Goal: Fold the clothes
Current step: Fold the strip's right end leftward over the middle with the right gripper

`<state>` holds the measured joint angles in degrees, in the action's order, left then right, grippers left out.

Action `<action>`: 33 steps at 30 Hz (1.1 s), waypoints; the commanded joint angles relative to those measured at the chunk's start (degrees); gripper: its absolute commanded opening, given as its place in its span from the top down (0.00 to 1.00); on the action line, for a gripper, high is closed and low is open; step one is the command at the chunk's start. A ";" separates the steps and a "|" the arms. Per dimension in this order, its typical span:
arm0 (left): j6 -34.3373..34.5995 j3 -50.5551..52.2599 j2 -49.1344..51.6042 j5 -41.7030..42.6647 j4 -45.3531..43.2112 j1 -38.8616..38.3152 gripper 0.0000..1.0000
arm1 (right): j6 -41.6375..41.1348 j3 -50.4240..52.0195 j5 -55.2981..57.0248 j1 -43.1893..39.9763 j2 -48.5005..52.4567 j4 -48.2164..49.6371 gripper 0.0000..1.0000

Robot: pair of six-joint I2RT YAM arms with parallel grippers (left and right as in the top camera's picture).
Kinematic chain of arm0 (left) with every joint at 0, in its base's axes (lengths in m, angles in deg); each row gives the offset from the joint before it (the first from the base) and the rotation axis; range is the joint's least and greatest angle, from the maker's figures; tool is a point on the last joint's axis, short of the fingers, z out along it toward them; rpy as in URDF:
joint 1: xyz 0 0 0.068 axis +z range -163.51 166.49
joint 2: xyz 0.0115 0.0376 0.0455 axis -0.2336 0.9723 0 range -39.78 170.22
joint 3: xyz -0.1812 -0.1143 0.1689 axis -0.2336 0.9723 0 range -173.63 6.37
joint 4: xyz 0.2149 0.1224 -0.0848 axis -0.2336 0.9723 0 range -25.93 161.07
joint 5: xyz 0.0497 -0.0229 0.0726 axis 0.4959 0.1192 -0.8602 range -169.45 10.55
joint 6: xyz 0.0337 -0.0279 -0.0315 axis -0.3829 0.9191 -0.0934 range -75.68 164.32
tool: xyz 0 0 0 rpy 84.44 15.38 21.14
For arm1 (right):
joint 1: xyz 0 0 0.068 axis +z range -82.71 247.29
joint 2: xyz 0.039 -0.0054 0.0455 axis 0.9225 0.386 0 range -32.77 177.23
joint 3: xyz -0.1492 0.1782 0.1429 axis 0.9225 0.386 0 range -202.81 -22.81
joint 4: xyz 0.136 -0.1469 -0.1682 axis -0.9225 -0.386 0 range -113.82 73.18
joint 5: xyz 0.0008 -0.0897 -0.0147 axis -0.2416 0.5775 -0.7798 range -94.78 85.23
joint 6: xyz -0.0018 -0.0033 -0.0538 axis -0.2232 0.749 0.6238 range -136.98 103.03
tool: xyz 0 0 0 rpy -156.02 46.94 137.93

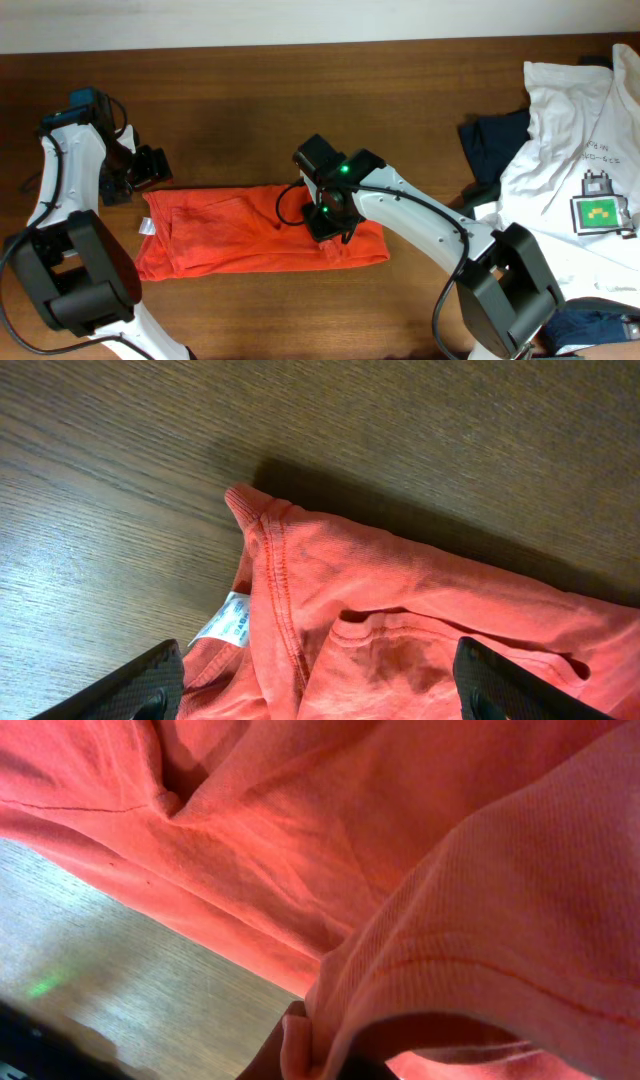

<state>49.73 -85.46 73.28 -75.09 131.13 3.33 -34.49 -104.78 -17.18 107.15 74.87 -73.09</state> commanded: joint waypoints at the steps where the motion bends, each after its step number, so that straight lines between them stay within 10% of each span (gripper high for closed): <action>1: 0.11 -0.68 -0.24 0.83 0.04 0.04 0.14 | 0.33 -0.74 -3.30 0.70 1.86 1.18 0.90; 7: 0.11 -0.68 -0.24 0.83 0.02 0.04 0.14 | 0.35 -0.74 -4.37 3.28 2.27 7.39 0.75; 10: 0.11 -0.68 -0.24 0.83 0.04 0.04 0.14 | 4.20 -0.74 -7.45 4.02 2.27 9.86 0.47; 15: 0.11 -0.68 -0.24 0.81 0.02 0.04 0.14 | -9.46 -0.72 16.04 1.62 2.27 -1.73 0.44; 25: 0.11 -0.68 -0.24 0.81 0.04 0.04 0.14 | -10.01 5.84 6.23 -1.75 2.49 10.32 0.42; 27: 0.11 -0.68 -0.24 0.81 0.04 0.04 0.14 | -9.99 6.08 6.21 -1.73 2.91 11.80 0.43; 30: 0.09 -0.68 -0.24 0.83 0.04 0.04 0.14 | -9.99 6.08 6.23 -1.68 4.68 12.63 0.90; 33: 0.11 -0.68 -0.24 0.81 0.02 0.04 0.14 | -8.17 4.20 6.64 -1.75 4.13 14.36 0.96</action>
<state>49.73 -85.46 73.28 -74.91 131.11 3.33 -44.18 -98.99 -11.69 105.20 79.17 -59.61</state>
